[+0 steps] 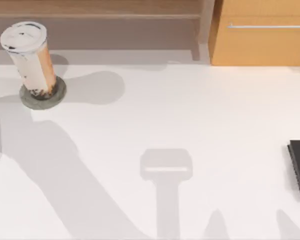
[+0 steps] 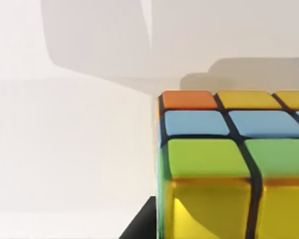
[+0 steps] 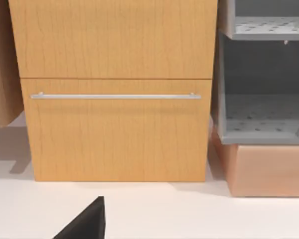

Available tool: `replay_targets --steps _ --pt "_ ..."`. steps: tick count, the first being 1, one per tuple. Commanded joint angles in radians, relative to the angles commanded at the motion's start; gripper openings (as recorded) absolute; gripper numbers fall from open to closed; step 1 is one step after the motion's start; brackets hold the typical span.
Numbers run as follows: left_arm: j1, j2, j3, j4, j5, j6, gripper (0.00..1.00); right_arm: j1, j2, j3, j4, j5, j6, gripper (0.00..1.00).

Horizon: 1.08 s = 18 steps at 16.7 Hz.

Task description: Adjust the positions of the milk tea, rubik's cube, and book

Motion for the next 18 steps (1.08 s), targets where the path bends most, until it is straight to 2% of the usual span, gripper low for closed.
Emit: replay_targets --steps 7,9,13,18 --pt "0.001 -0.006 0.022 -0.029 0.0 0.0 0.0 0.0 0.0 0.0 0.0 0.0 0.0 1.0" --pt "-0.006 -0.037 0.026 -0.001 -0.024 -0.01 0.0 0.0 0.0 0.0 0.0 0.0 0.0 1.0" --pt "-0.062 -0.194 0.03 0.152 -0.142 -0.063 0.0 0.0 0.0 0.0 0.0 0.0 0.0 1.0" --pt "-0.236 -0.441 -0.017 0.424 -0.328 -0.168 0.0 0.0 0.0 0.0 0.0 0.0 0.0 1.0"
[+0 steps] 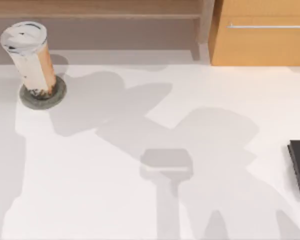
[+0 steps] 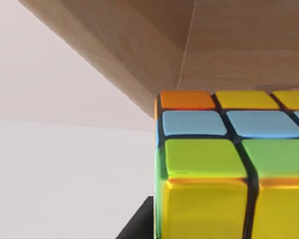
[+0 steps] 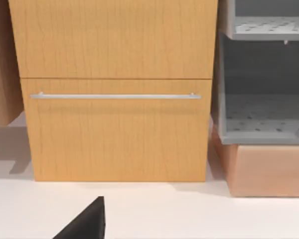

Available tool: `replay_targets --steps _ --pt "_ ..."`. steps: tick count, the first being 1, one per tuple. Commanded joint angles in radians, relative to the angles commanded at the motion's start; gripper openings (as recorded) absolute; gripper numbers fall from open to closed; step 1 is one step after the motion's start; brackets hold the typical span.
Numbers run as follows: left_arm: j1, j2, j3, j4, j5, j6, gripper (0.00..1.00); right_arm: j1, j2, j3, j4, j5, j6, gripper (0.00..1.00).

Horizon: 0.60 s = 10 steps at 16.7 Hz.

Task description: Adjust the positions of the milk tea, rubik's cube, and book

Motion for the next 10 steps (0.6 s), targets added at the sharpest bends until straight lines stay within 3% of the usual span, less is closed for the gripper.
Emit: replay_targets --steps 5,10 --pt "-0.262 -0.15 -0.089 0.309 -0.145 -0.123 0.0 0.0 0.0 0.0 0.0 0.0 0.0 1.0" --pt "-0.548 -0.131 -0.127 0.614 -0.215 -0.224 0.0 0.0 0.0 0.0 0.0 0.0 0.0 1.0"
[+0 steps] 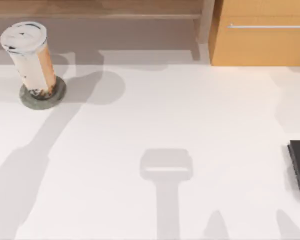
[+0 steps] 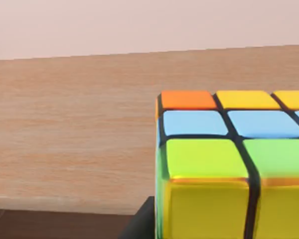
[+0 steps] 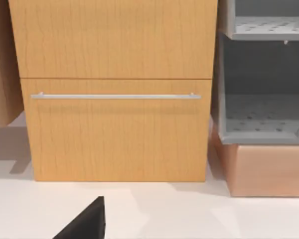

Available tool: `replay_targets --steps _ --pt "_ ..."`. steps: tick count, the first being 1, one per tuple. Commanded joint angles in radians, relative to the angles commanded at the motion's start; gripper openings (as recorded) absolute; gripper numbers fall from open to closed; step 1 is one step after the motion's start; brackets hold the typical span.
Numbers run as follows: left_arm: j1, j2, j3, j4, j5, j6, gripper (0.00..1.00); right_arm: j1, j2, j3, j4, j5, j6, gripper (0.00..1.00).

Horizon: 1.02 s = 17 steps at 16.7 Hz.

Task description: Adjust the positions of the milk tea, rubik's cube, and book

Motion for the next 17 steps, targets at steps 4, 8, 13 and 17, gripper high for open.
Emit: replay_targets --steps 4,8,13,17 --pt "-0.162 0.077 0.005 0.177 -0.011 -0.042 0.0 0.0 0.0 0.0 0.0 0.0 0.0 1.0" --pt "-0.194 0.1 0.008 0.212 -0.011 -0.048 0.0 0.0 0.0 0.0 0.0 0.0 0.0 1.0" --pt "-0.192 0.094 0.021 0.221 -0.014 -0.05 0.0 0.0 0.0 0.0 0.0 0.0 0.0 1.0" --pt "-0.181 0.145 0.173 0.283 -0.037 -0.071 0.0 0.0 0.0 0.0 0.0 0.0 0.0 1.0"
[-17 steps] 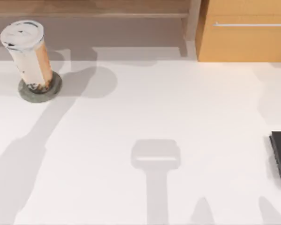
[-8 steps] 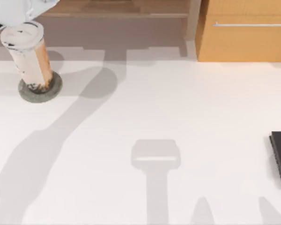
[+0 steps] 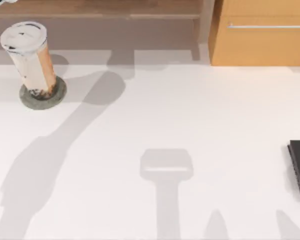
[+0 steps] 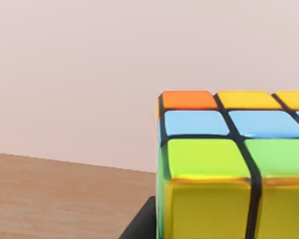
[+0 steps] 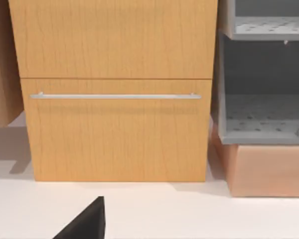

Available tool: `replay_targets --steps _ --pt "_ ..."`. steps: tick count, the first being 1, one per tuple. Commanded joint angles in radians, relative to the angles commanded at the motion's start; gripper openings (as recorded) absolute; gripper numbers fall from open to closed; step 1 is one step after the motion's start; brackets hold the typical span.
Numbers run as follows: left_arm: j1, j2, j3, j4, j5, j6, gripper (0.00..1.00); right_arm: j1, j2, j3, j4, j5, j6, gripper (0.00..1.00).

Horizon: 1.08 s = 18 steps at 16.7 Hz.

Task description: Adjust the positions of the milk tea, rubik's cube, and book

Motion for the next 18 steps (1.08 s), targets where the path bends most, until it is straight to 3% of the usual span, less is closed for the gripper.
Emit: replay_targets --steps 3,7,10,15,18 --pt "0.036 0.096 0.168 -0.001 0.01 -0.003 0.0 0.0 0.0 0.0 0.0 0.0 0.0 1.0" --pt "0.087 0.255 0.315 -0.119 0.082 0.01 0.0 0.0 0.0 0.0 0.0 0.0 0.0 1.0" --pt "0.098 0.328 0.35 -0.204 0.135 0.017 0.0 0.0 0.0 0.0 0.0 0.0 0.0 1.0" --pt "0.098 0.338 0.357 -0.213 0.142 0.019 0.0 0.0 0.0 0.0 0.0 0.0 0.0 1.0" --pt "0.098 0.338 0.357 -0.213 0.142 0.019 0.23 0.0 0.0 0.0 0.0 0.0 0.0 1.0"
